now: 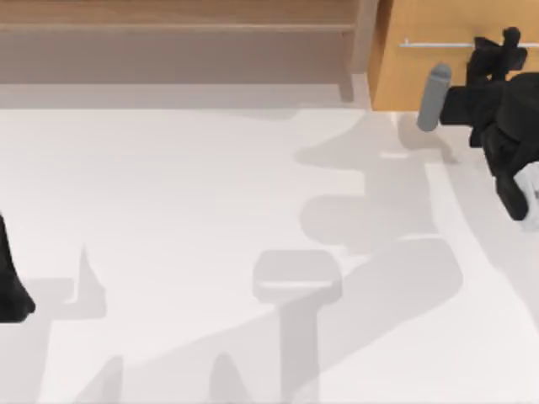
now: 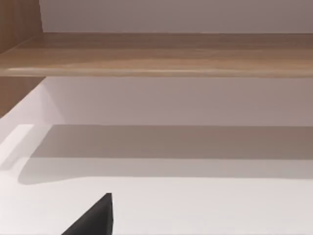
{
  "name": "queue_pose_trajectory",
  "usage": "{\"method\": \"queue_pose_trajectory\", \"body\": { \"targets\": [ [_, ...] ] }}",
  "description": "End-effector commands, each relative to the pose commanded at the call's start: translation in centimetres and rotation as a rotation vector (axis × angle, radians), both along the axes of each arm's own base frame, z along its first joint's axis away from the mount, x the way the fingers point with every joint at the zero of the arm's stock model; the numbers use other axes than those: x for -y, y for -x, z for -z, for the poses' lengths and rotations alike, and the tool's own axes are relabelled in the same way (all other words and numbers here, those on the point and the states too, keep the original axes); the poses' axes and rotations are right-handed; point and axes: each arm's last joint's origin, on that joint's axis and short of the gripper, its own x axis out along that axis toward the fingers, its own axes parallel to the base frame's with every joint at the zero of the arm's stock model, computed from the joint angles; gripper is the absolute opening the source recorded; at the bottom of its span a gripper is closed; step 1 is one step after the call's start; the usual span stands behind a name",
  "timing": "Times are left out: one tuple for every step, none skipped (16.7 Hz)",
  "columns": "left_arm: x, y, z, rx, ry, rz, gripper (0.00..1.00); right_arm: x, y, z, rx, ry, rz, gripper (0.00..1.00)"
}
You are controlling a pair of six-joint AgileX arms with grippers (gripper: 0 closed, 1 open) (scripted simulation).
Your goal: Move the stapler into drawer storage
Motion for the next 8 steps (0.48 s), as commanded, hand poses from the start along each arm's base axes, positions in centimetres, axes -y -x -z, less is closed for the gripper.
{"method": "queue_pose_trajectory", "body": {
  "targets": [
    [0.00, 0.00, 0.00, 0.000, 0.000, 0.000, 1.00, 0.00, 0.00, 0.00, 0.000, 0.000, 0.000, 0.90],
    [0.00, 0.00, 0.00, 0.000, 0.000, 0.000, 1.00, 0.00, 0.00, 0.00, 0.000, 0.000, 0.000, 0.98],
    [0.00, 0.00, 0.00, 0.000, 0.000, 0.000, 1.00, 0.00, 0.00, 0.00, 0.000, 0.000, 0.000, 1.00],
    [0.00, 0.00, 0.00, 0.000, 0.000, 0.000, 1.00, 0.00, 0.00, 0.00, 0.000, 0.000, 0.000, 1.00],
    [0.00, 0.00, 0.00, 0.000, 0.000, 0.000, 1.00, 0.00, 0.00, 0.00, 0.000, 0.000, 0.000, 1.00],
    [0.00, 0.00, 0.00, 0.000, 0.000, 0.000, 1.00, 0.00, 0.00, 0.00, 0.000, 0.000, 0.000, 1.00],
    [0.00, 0.00, 0.00, 0.000, 0.000, 0.000, 1.00, 0.00, 0.00, 0.00, 0.000, 0.000, 0.000, 1.00],
    [0.00, 0.00, 0.00, 0.000, 0.000, 0.000, 1.00, 0.00, 0.00, 0.00, 0.000, 0.000, 0.000, 1.00]
  ]
}}
